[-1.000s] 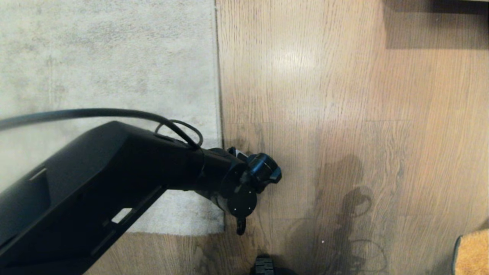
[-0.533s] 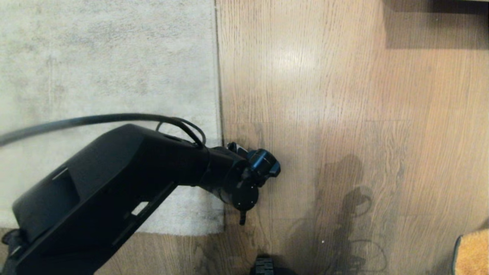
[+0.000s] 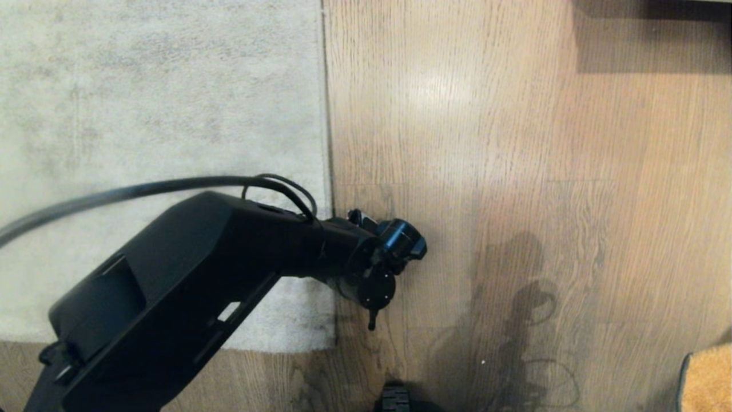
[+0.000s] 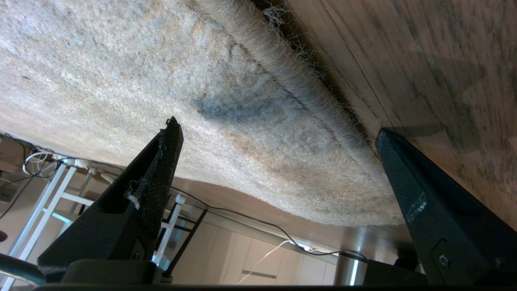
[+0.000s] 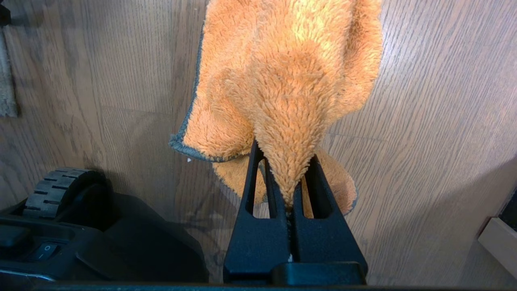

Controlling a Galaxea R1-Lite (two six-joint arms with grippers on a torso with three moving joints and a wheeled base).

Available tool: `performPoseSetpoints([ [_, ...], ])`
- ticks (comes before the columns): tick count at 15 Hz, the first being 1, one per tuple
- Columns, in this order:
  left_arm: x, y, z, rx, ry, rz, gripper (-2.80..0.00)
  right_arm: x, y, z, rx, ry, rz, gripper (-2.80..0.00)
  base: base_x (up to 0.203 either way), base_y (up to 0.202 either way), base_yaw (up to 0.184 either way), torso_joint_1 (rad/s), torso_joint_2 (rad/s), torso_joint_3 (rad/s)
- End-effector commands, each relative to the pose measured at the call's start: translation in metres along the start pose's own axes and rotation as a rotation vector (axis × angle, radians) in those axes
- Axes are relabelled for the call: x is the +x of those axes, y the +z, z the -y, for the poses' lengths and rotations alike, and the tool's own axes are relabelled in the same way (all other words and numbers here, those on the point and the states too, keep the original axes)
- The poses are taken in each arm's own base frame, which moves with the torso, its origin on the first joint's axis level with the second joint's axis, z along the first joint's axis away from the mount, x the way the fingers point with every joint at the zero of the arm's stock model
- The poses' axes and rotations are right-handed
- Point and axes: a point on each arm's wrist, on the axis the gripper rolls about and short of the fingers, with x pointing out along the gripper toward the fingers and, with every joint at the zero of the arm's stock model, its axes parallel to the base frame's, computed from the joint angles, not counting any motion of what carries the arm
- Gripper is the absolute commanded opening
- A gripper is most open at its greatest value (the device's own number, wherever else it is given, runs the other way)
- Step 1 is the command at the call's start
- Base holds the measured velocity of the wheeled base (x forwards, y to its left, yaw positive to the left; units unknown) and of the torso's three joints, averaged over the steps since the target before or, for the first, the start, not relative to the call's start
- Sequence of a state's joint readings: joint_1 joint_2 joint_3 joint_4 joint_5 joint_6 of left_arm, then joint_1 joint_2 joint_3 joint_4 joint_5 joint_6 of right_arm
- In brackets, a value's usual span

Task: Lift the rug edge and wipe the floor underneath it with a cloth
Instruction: Lift up the carpet

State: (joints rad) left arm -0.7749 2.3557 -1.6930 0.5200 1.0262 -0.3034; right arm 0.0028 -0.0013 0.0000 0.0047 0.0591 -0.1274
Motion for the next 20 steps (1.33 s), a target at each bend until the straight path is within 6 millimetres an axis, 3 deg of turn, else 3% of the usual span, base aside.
performPoseSetpoints([
  [1, 0.004, -0.001, -0.001, -0.001, 0.016, -0.006, 0.00, 0.000, 0.000, 0.000, -0.001, 0.001, -0.001, -2.80, 0.000, 0.000, 0.000, 0.000, 0.00, 0.000],
  [9, 0.017, 0.006, -0.030, -0.031, 0.079, -0.029, 0.00, 0.000, 0.000, 0.000, -0.001, 0.001, -0.001, -2.80, 0.000, 0.000, 0.000, 0.000, 0.00, 0.000],
  [16, 0.016, -0.002, -0.065, -0.041, 0.114, -0.057, 0.00, 0.000, 0.000, 0.000, -0.001, 0.001, -0.001, -2.80, 0.000, 0.000, 0.000, 0.000, 0.00, 0.000],
  [20, 0.013, 0.004, -0.087, -0.088, 0.134, -0.049, 0.00, 0.000, 0.000, 0.000, -0.001, 0.001, -0.001, -2.80, 0.000, 0.000, 0.000, 0.000, 0.00, 0.000],
])
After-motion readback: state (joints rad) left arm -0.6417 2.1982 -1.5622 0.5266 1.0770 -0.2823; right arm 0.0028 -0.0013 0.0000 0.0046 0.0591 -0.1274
